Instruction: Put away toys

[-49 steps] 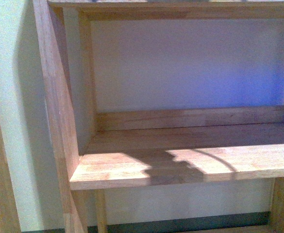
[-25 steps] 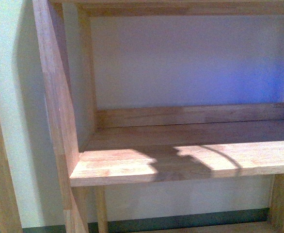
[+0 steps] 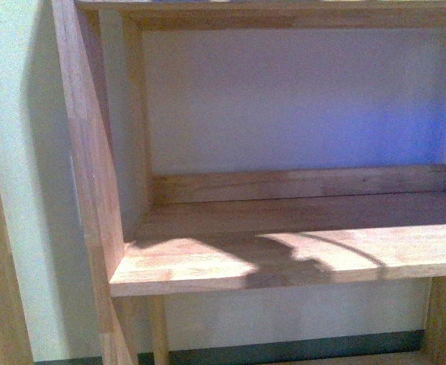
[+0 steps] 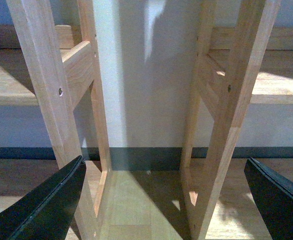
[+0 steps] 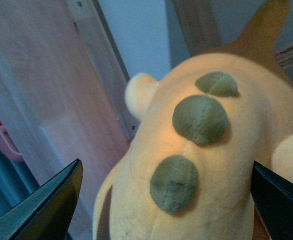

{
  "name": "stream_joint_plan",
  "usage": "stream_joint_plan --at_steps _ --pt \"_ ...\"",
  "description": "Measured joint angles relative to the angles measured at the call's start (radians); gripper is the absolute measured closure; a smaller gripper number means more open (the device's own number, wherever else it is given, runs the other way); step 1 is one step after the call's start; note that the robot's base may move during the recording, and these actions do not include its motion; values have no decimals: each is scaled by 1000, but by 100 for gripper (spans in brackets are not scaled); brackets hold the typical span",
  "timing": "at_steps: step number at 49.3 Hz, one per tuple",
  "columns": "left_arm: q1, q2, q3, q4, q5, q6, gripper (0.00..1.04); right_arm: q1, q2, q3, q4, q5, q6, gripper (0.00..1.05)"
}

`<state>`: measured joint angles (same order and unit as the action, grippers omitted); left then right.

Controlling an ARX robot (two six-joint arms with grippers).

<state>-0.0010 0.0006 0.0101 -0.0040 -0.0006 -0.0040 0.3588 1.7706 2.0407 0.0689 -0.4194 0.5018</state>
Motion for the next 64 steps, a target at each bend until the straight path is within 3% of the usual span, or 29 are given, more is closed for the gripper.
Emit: stream_joint_plan --at_steps 19,31,38,51,57,64 --pt "0 0 0 0 0 0 6 77 -392 -479 167 70 -51 6" --pt "0 0 0 0 0 0 6 142 -777 -948 278 354 -360 6" --pt "0 0 0 0 0 0 6 82 -1030 -1184 301 410 -459 6" --pt "0 0 0 0 0 0 6 -189 -1366 -1493 211 322 -389 6" --pt "0 0 0 0 0 0 6 -213 -1428 -1599 216 332 -352 6" --pt "0 0 0 0 0 0 6 -153 -1511 -1757 222 421 -360 6"
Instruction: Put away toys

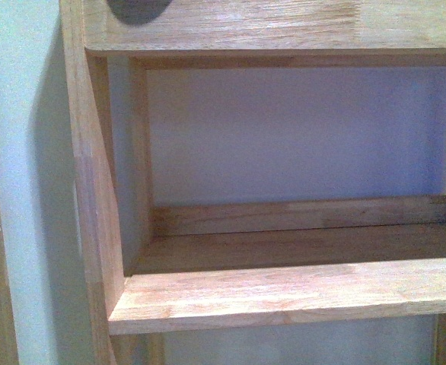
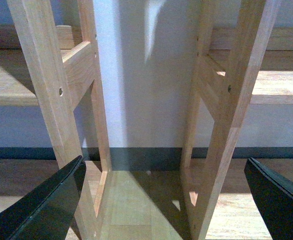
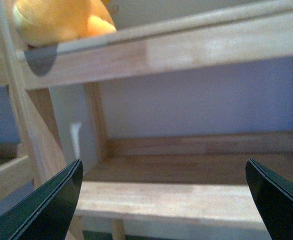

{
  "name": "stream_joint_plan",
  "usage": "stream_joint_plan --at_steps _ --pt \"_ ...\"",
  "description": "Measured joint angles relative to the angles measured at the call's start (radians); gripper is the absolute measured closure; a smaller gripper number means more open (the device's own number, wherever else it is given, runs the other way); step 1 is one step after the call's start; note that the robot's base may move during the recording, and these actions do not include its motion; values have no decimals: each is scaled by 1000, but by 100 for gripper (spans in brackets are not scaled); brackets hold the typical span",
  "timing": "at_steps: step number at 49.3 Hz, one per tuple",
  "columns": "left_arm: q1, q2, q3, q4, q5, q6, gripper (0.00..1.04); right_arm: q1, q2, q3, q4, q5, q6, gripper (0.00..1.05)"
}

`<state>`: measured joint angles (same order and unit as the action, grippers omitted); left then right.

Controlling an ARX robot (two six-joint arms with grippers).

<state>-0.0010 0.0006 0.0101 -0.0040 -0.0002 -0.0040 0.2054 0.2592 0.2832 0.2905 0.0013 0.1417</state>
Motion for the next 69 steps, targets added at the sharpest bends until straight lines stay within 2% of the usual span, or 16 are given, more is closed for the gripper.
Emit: stream_joint_plan --at_steps 3,7,9,16,23,28,32,69 --pt "0 0 0 0 0 0 6 44 -27 -64 6 73 -18 7" --pt "0 0 0 0 0 0 6 114 -39 -56 -166 241 -69 18" --pt "0 0 0 0 0 0 6 108 -53 -67 -268 283 -95 26" --pt "0 0 0 0 0 0 6 42 -95 -111 -309 232 -119 48" --pt "0 0 0 0 0 0 6 -40 -138 -151 -308 152 -132 78" --pt "0 0 0 0 0 0 6 -146 -158 -170 -309 21 -135 92" --pt "0 0 0 0 0 0 6 -188 -166 -180 -309 13 -136 102" --pt "0 0 0 0 0 0 6 -203 -251 -269 -294 -1 -137 101"
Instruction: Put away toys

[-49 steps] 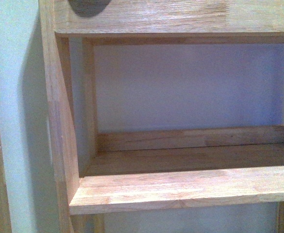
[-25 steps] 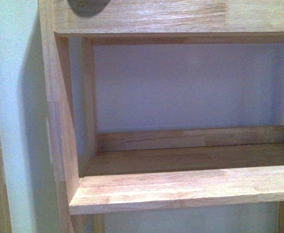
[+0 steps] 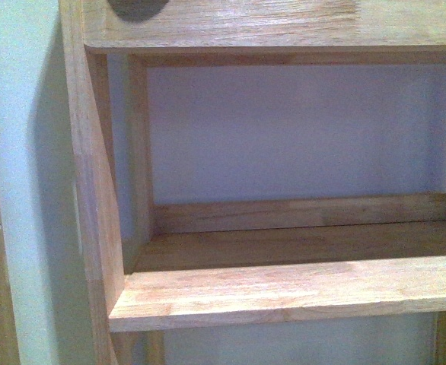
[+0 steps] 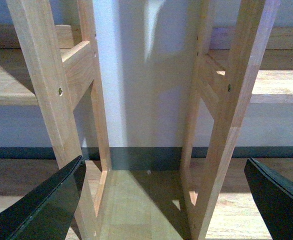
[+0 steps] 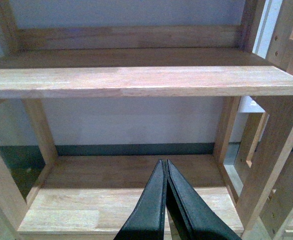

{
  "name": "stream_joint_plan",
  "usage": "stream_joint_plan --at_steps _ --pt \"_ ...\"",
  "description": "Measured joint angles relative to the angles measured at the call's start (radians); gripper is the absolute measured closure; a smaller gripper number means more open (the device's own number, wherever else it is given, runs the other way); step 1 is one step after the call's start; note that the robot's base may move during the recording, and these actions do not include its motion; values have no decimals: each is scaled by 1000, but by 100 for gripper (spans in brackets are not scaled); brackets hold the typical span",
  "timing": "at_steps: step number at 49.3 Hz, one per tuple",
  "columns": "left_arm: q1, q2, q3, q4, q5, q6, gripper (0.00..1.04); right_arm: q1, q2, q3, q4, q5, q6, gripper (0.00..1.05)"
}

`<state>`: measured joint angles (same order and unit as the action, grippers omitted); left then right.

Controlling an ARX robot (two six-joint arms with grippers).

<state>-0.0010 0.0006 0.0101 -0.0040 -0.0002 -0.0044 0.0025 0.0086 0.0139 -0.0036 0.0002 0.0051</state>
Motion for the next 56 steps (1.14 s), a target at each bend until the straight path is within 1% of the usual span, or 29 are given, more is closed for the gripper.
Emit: stream_joint_plan --at_steps 14,15,18,19,21,24,29,30,36,37,41,43,46,56 --pt "0 0 0 0 0 0 6 0 -1 0 0 -1 0 101" --pt "0 0 0 0 0 0 6 0 -1 0 0 -1 -2 99" --pt "0 0 0 0 0 0 6 0 -1 0 0 -1 -2 87" --pt "0 0 0 0 0 0 6 0 -1 0 0 -1 -2 86" --pt "0 0 0 0 0 0 6 0 -1 0 0 -1 -2 79" --pt "0 0 0 0 0 0 6 0 -2 0 0 -1 -2 65" --pt "0 0 0 0 0 0 6 0 -2 0 0 -1 -2 46" --pt "0 0 0 0 0 0 6 0 -2 0 0 -1 -2 41" --pt "0 0 0 0 0 0 6 0 -2 0 0 -1 -2 23" --pt "0 0 0 0 0 0 6 0 -2 0 0 -1 -2 21" --pt "0 0 0 0 0 0 6 0 -2 0 0 -1 -2 8" --pt "0 0 0 0 0 0 6 0 -2 0 0 -1 -2 5" --pt "0 0 0 0 0 0 6 0 -2 0 0 -1 -2 7" --pt "0 0 0 0 0 0 6 0 -2 0 0 -1 -2 6"
